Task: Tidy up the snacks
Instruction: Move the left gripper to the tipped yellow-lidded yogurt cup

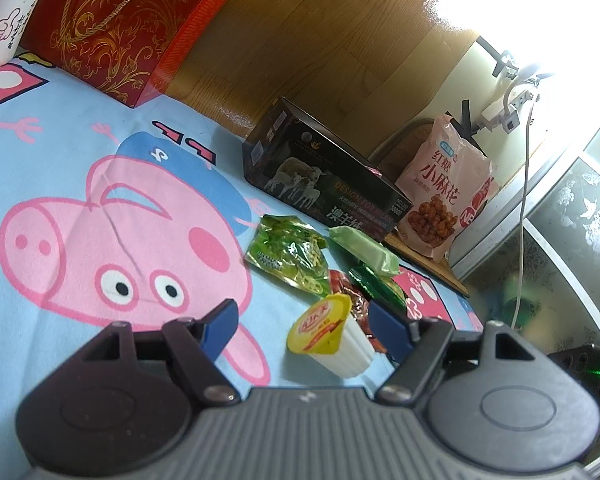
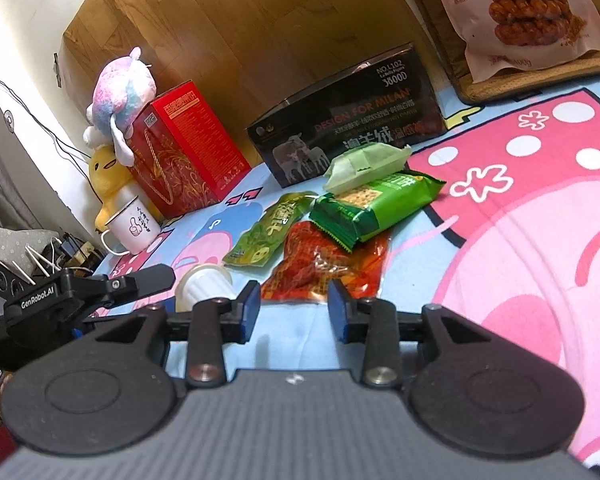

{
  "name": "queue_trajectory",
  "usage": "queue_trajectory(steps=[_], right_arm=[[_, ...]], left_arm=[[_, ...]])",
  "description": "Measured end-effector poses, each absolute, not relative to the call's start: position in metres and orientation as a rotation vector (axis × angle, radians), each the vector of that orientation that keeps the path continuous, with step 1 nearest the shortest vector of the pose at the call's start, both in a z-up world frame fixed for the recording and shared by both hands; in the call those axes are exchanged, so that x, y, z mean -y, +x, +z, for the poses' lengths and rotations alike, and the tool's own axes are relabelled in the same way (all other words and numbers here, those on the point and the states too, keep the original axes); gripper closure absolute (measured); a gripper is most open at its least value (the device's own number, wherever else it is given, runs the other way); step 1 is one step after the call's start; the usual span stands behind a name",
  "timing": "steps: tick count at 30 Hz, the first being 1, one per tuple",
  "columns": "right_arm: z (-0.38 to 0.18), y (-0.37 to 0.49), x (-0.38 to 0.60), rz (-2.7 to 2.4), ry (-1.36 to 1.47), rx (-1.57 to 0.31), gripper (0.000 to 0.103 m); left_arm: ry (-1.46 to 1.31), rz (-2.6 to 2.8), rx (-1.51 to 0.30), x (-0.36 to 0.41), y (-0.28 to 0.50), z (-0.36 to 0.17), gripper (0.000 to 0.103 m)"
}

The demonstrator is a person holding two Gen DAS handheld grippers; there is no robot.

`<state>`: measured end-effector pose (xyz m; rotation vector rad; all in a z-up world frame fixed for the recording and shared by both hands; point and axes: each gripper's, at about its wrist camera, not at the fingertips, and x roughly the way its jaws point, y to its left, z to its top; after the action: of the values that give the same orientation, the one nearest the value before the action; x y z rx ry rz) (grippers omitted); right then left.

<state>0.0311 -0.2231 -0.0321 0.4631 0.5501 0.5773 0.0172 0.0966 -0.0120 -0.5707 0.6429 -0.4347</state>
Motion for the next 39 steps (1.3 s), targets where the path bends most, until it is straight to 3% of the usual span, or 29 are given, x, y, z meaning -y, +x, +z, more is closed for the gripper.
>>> queue_trajectory(steps=[8, 39], right_arm=[[-0.031, 0.028, 0.216, 0.591, 0.412, -0.537, 0.058], [-0.029, 0.024, 0.204, 0.591, 0.329, -0.52, 0.057]], left_arm=[[-0.571, -0.435, -0.642, -0.096, 0.017, -0.012, 0.029], [-0.57, -0.434, -0.641, -0.095, 0.017, -0.012, 0.029]])
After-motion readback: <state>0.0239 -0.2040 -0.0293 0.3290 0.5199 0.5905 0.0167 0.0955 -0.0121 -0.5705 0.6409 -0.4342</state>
